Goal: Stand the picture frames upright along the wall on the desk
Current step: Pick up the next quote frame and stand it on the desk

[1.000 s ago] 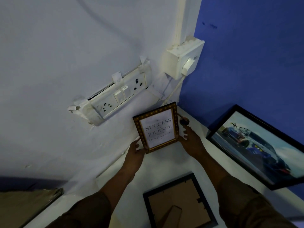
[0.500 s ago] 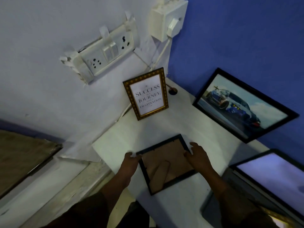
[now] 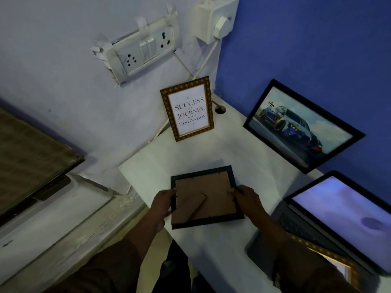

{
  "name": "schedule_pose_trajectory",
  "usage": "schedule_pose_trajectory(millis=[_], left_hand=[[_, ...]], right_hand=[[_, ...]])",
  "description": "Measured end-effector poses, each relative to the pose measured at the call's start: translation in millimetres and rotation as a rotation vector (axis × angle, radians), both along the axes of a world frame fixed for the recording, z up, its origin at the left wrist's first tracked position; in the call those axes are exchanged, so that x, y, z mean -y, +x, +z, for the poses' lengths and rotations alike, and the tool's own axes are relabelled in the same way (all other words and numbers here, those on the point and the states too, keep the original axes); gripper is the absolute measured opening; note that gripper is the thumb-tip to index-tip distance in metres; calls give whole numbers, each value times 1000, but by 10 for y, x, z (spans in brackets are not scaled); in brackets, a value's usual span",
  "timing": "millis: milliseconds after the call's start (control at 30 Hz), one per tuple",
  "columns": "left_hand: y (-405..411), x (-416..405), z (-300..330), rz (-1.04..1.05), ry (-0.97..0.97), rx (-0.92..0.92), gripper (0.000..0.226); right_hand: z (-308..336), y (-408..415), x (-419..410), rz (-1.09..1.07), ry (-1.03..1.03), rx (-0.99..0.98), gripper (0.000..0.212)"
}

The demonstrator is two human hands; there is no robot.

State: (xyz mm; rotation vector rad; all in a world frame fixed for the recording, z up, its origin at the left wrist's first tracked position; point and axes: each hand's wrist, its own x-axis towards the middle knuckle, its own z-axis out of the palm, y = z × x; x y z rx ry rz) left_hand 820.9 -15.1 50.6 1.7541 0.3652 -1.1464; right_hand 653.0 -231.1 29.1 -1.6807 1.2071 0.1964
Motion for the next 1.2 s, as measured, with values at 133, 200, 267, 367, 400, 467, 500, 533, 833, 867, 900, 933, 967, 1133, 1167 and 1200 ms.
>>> schedule_pose_trajectory(millis=[133, 200, 267, 367, 400, 467, 500, 533, 833, 867, 900, 933, 967, 1133, 1167, 1200], left_hand=[[-32, -12, 106, -48, -26, 33, 23], [-39, -1, 134, -71, -17, 89, 21], [-76, 39, 194, -100, 10, 198, 25], [-149, 118, 327, -243, 105, 507, 44], [-169, 155, 384, -310, 129, 648, 46], [-225, 201, 515, -428, 138, 897, 49], [-263, 225, 607, -475, 129, 998, 49], [-284, 244, 658, -532, 118, 1086, 50], [-531, 352, 1021, -872, 169, 1647, 43], [-534, 336, 1060, -845, 144, 1676, 36], [-537, 313, 1095, -814, 105, 1700, 32], [-547, 286, 1149, -781, 58, 1733, 29], [-551, 266, 1202, -750, 19, 1771, 27], [-651, 248, 1480, -686, -105, 1869, 27], [-690, 256, 1530, -666, -145, 1854, 26], [-724, 259, 1569, -640, -190, 1815, 25]], right_hand=[[353, 106, 74, -42, 36, 156, 21], [522, 172, 118, -21, -9, 199, 22], [681, 207, 159, -14, -63, 241, 24], [828, 242, 224, -73, -125, 273, 25], [887, 259, 247, -90, -144, 275, 25], [1006, 258, 279, -120, -183, 314, 27], [1057, 245, 292, -137, -201, 340, 27], [1117, 239, 302, -155, -210, 353, 28], [1811, 81, 253, -308, -74, 565, 23], [1896, 46, 227, -319, -50, 593, 21], [1974, 11, 196, -338, -13, 630, 19], [2068, -38, 153, -363, 26, 671, 16], [2153, -80, 108, -392, 62, 709, 13], [2396, -285, -26, -544, 190, 811, 14], [2406, -339, -37, -549, 208, 807, 21], [2404, -398, -43, -543, 211, 783, 29]])
